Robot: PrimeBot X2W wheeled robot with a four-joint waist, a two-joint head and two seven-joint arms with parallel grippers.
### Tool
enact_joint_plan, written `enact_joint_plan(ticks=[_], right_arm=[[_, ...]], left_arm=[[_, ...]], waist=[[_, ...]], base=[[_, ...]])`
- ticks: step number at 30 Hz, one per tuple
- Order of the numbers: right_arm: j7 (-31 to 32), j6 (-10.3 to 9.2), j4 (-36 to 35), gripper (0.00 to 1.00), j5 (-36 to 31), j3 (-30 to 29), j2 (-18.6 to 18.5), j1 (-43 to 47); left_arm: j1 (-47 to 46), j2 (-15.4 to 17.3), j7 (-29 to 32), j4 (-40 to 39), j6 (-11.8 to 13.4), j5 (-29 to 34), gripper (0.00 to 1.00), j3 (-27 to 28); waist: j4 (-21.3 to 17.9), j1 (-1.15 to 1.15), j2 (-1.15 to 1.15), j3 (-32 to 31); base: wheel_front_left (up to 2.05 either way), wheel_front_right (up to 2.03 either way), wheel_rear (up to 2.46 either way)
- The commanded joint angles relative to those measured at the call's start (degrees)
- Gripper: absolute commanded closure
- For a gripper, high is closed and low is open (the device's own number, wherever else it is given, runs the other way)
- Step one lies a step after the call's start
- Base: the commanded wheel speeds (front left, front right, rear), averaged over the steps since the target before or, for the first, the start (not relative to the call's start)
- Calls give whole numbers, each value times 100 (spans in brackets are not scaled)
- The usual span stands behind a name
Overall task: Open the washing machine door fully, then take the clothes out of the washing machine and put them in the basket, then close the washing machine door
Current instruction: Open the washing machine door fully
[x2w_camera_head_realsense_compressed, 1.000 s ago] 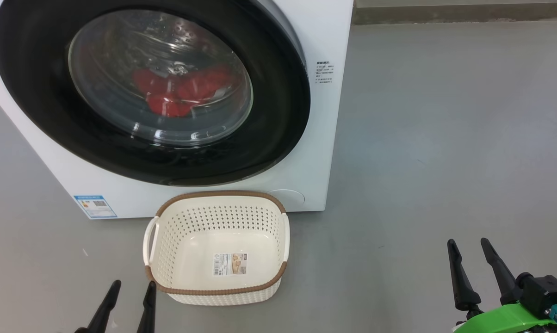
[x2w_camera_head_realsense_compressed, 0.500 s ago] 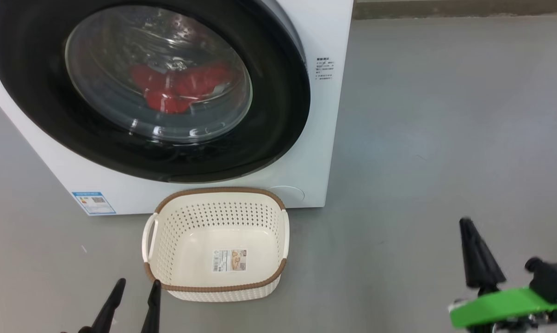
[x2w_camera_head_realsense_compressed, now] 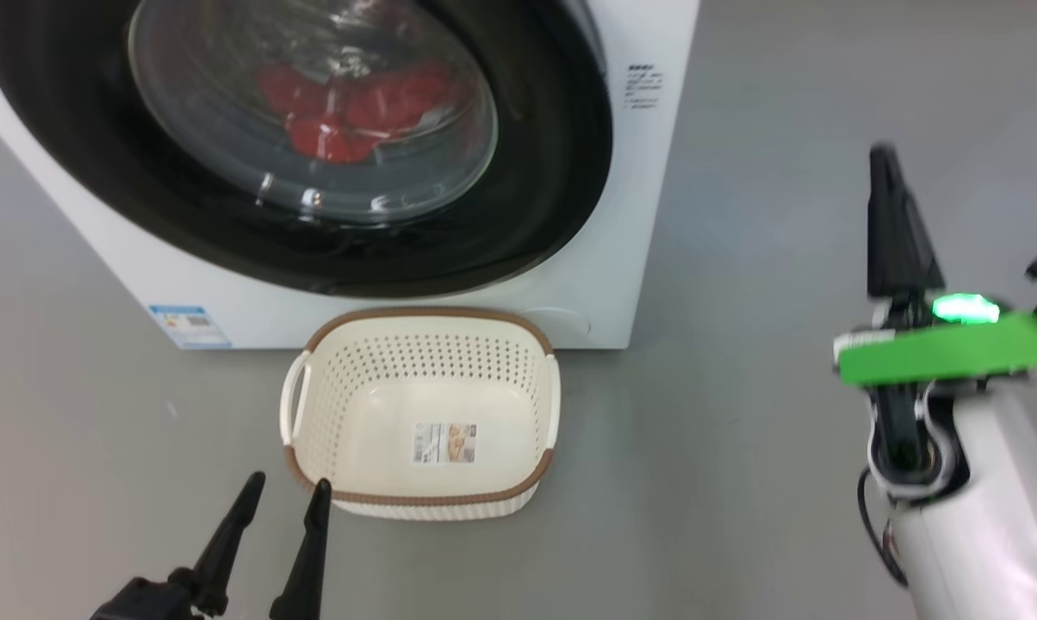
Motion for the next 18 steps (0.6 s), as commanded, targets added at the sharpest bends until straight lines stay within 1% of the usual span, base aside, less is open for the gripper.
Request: enact_joint_plan(ticks=[1,2,7,12,14,18], right_arm=[[-36,-3,-100,100,90,175,-9,-443],[-36,-3,-50,100,102,196,-9,-737],[-36,-3,156,100,231,281,-9,-1532],[-36,-3,603,100,420,403,-45,-2336],[-36,-3,845,100,745,540,-65,-2630],[48,-3,1342,100,1530,1039,-342,-3173]], left_arm=[[-276,135,-70,-152,-32,-73,0,149],[-355,156,-70,-148,-32,-115,0,115],[-556,217,-70,-150,-32,-223,0,30],[-818,291,-70,-131,-32,-328,0,-115],[-904,314,-70,-121,-32,-373,0,-146],[-1048,341,-70,-87,-32,-438,0,-233]], waist=[[205,0,0,216],[286,0,0,319],[416,0,0,616],[560,0,0,887],[607,0,0,970],[713,0,0,1108]], base=[[0,0,0],[0,0,0],[0,0,0],[0,0,0],[0,0,0],[0,0,0]])
